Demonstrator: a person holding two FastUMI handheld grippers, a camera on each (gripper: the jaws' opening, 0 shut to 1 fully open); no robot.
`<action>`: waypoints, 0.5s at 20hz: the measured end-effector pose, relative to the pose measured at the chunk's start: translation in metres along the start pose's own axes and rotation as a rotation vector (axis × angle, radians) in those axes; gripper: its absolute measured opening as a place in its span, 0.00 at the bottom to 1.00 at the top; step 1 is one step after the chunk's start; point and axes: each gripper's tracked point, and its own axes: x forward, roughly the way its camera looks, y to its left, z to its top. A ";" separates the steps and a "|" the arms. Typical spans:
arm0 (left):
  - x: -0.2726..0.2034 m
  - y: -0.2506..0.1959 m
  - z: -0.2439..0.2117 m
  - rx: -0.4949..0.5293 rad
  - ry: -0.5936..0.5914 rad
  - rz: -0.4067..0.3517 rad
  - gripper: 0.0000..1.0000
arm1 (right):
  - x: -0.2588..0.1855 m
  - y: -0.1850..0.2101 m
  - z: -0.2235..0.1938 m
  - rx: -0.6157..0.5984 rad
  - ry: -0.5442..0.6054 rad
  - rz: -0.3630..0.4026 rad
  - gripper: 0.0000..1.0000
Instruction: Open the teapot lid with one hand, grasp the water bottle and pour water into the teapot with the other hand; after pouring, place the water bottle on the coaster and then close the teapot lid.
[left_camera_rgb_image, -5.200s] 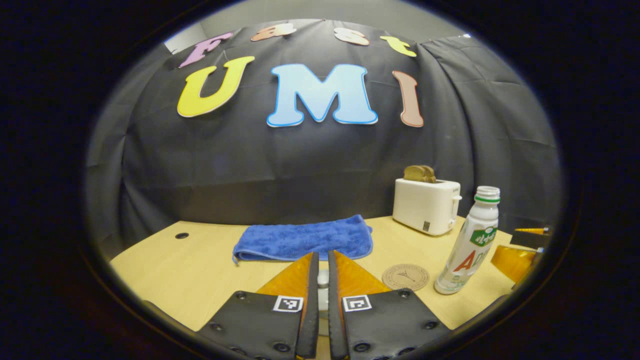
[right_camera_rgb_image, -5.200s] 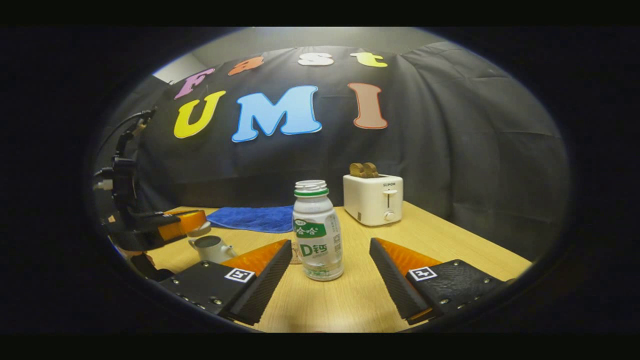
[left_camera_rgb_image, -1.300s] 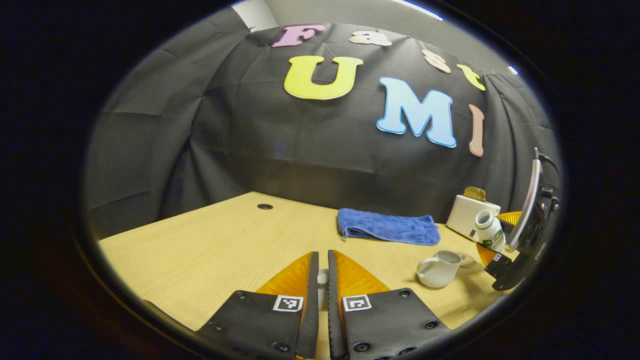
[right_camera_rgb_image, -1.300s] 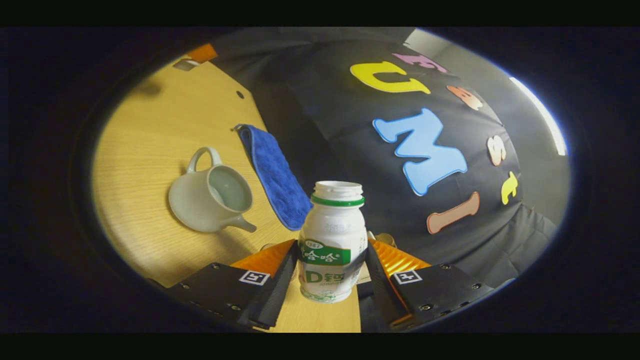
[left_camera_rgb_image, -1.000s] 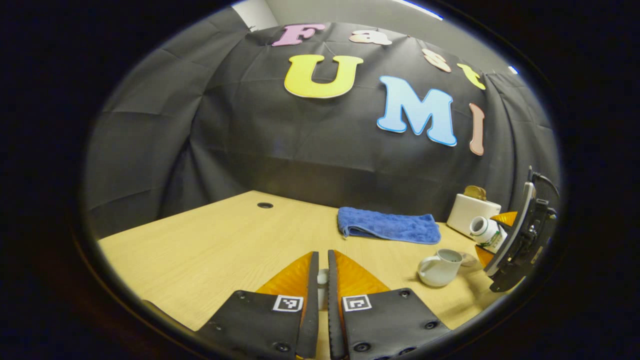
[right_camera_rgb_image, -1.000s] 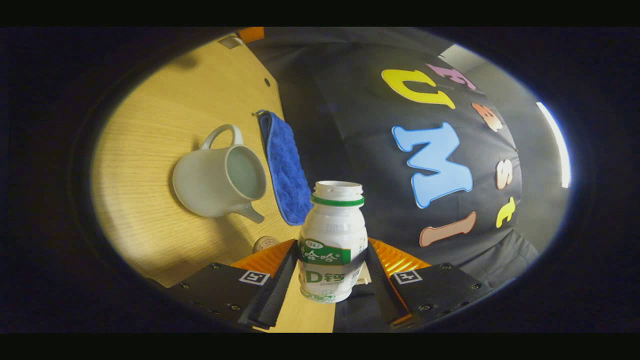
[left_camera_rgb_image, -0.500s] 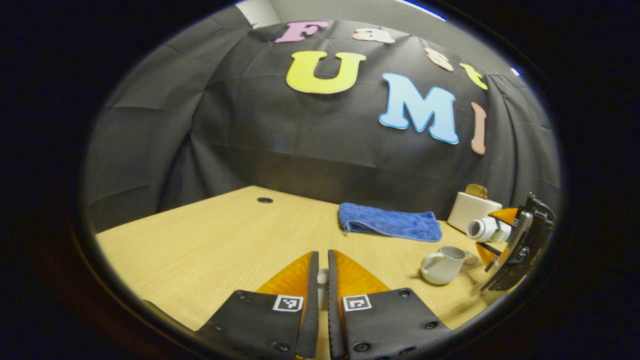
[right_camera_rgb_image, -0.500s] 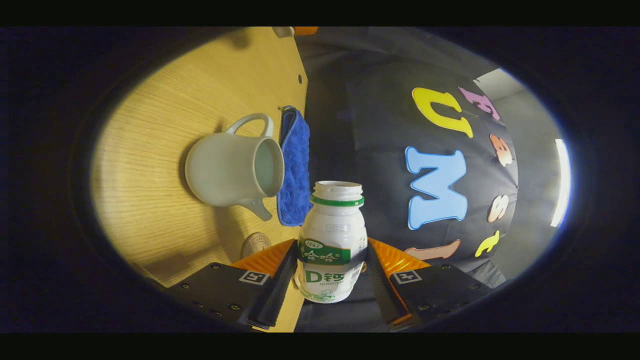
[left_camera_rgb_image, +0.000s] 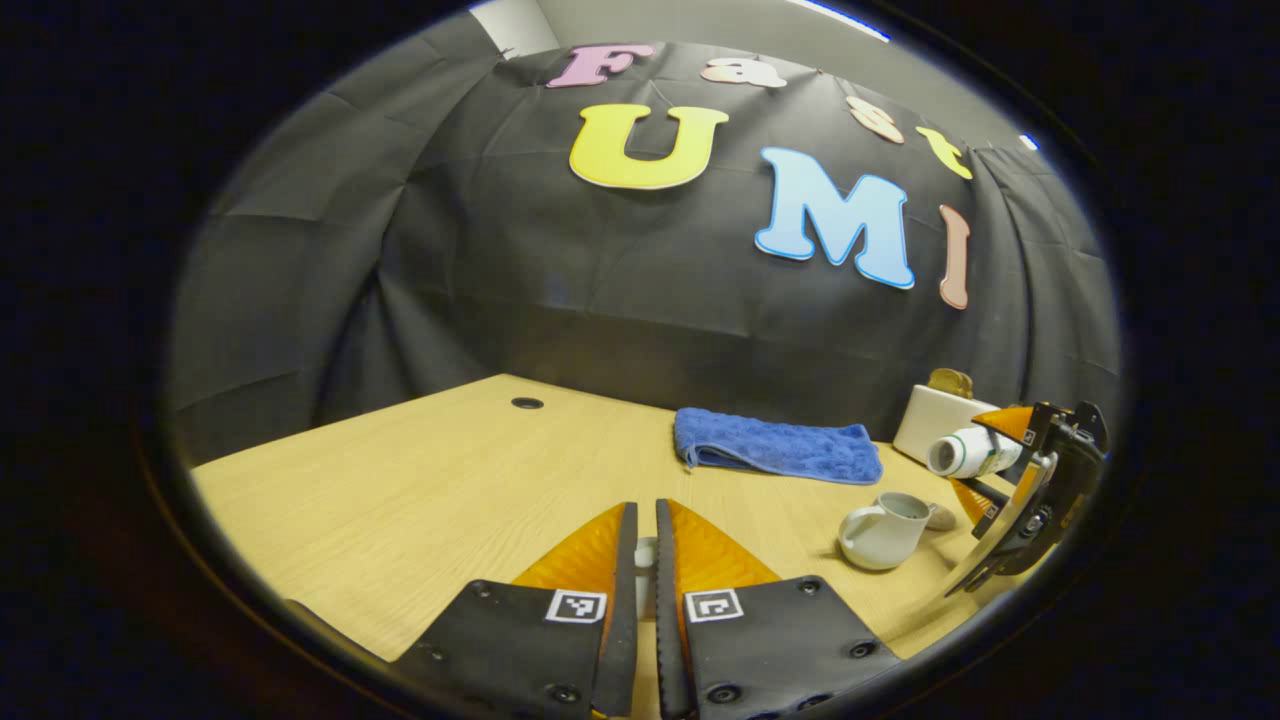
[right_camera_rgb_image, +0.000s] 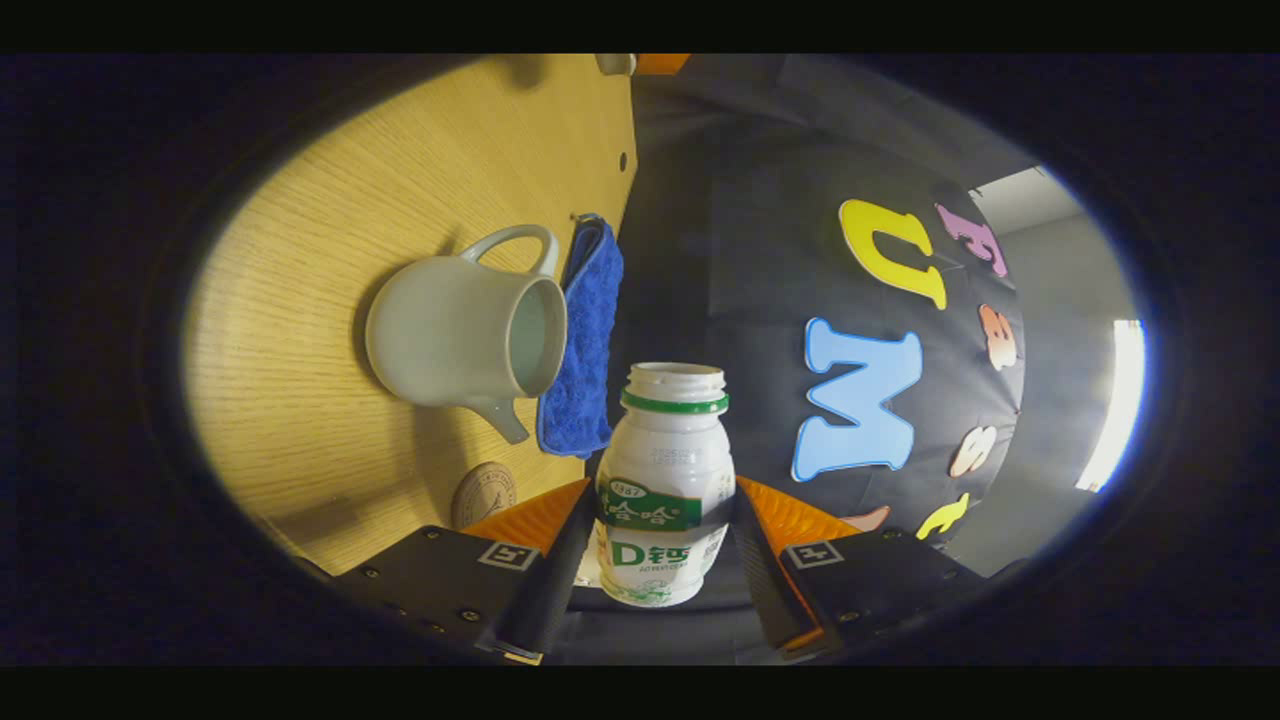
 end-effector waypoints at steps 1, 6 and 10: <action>0.000 0.000 0.000 0.002 0.000 0.000 0.15 | 0.000 0.000 -0.001 -0.008 -0.001 -0.001 0.75; -0.001 -0.001 0.000 0.015 -0.001 0.000 0.15 | 0.000 -0.004 -0.004 -0.060 -0.008 -0.019 0.75; 0.000 -0.002 0.000 0.018 -0.001 -0.002 0.15 | 0.001 -0.008 -0.004 -0.096 -0.016 -0.027 0.75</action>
